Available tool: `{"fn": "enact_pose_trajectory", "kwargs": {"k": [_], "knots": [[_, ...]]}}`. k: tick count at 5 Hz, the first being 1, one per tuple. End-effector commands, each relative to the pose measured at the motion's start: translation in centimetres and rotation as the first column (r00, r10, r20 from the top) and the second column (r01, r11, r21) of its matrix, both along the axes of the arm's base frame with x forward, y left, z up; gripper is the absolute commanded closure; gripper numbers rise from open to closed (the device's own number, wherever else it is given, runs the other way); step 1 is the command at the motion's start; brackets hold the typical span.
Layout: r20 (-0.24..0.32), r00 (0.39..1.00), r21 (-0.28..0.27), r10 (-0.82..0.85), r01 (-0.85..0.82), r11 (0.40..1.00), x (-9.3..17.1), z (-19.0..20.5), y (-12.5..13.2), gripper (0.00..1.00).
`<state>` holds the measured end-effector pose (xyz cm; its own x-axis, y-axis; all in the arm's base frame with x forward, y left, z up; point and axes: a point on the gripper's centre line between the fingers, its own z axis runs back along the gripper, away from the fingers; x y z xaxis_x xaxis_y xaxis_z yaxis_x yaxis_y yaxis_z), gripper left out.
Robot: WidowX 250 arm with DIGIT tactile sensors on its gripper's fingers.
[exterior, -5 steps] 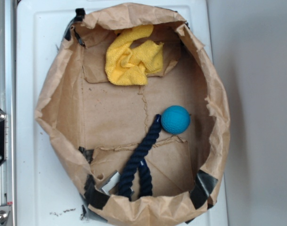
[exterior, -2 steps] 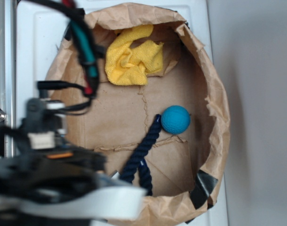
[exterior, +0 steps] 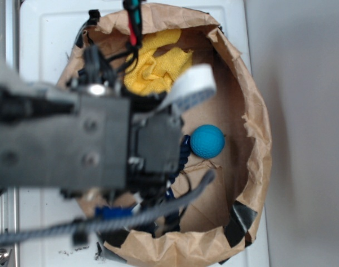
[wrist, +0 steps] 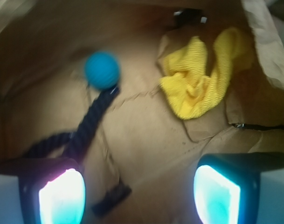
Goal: Grab the yellow cloth.
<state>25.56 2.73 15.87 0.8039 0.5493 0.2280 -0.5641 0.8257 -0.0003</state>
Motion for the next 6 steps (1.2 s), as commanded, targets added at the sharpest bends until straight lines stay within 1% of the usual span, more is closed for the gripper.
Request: {"fn": "enact_pose_trajectory", "kwargs": {"k": [1, 3, 4, 5, 6], "knots": [[-0.072, 0.992, -0.141, 0.106, -0.116, 0.983, -0.9, 0.5, 3.2, 0.00], [-0.072, 0.992, -0.141, 0.106, -0.116, 0.983, -0.9, 0.5, 3.2, 0.00], [0.015, 0.967, -0.103, 0.254, -0.251, 0.962, 0.3, -1.5, 2.4, 0.00], [0.091, 0.941, -0.075, 0.325, -0.319, 0.945, 1.6, -3.8, 2.7, 0.00], [0.125, 0.923, -0.064, 0.365, -0.360, 0.931, 2.0, -4.9, 3.4, 0.00]]}}
